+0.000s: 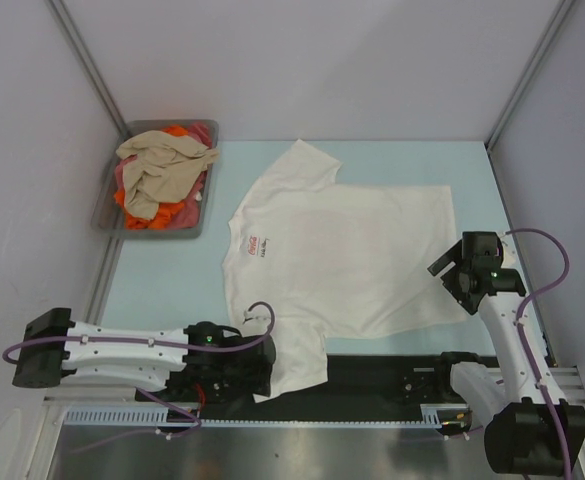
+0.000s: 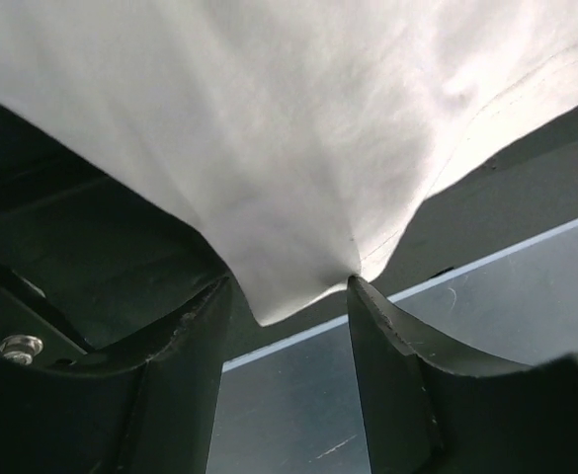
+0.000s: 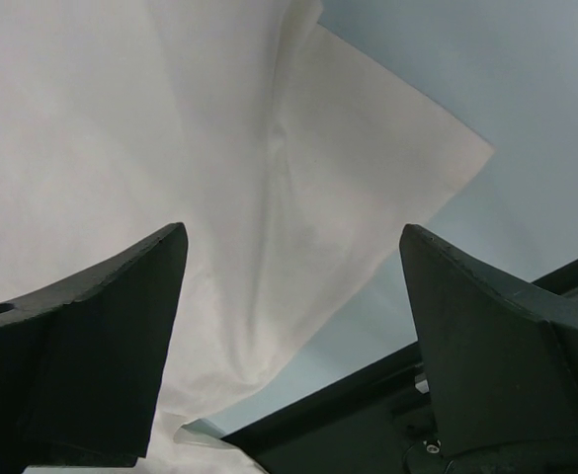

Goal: Fold and stack the t-shirts
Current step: Fold the tshirt

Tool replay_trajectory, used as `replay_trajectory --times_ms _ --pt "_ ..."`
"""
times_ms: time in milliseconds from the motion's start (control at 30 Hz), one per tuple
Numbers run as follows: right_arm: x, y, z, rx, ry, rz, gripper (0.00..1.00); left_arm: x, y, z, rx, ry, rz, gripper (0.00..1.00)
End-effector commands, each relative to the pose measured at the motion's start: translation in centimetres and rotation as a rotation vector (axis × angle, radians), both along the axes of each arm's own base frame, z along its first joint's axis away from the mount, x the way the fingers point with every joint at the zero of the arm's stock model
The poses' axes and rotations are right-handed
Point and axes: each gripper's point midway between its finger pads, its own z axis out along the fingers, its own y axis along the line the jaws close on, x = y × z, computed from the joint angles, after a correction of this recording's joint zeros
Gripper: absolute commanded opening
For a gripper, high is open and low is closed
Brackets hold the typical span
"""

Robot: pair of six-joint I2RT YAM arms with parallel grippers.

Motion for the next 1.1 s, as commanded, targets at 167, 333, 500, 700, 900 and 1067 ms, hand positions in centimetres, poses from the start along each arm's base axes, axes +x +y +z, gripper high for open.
replay_trajectory --times_ms 167,333,500,700,900,1067 --pt "0.5 -0.7 -0.1 -0.011 -0.021 -0.038 0.92 0.6 -2.6 0.8 -0.143 0.002 -0.066 0.37" --pt "-1.4 -3.3 -0.9 -0.068 0.031 -0.210 0.91 1.9 -4.0 1.6 -0.240 -0.053 -0.092 0.00" --pt "-2.3 -3.9 -2.9 0.004 0.110 -0.289 0.87 3.0 -4.0 1.5 -0.288 -0.064 -0.058 0.00" --pt "-3.6 -1.4 -7.1 0.139 0.183 -0.266 0.77 2.9 -3.7 1.4 -0.333 -0.058 -0.045 0.00" --pt "-4.2 -1.1 -9.2 0.152 0.191 -0.257 0.69 3.2 -3.6 1.3 -0.373 -0.051 -0.035 0.00" --pt "-2.7 -0.9 -9.8 0.167 0.123 -0.241 0.61 3.3 -3.5 1.2 -0.374 -0.051 -0.039 0.00"
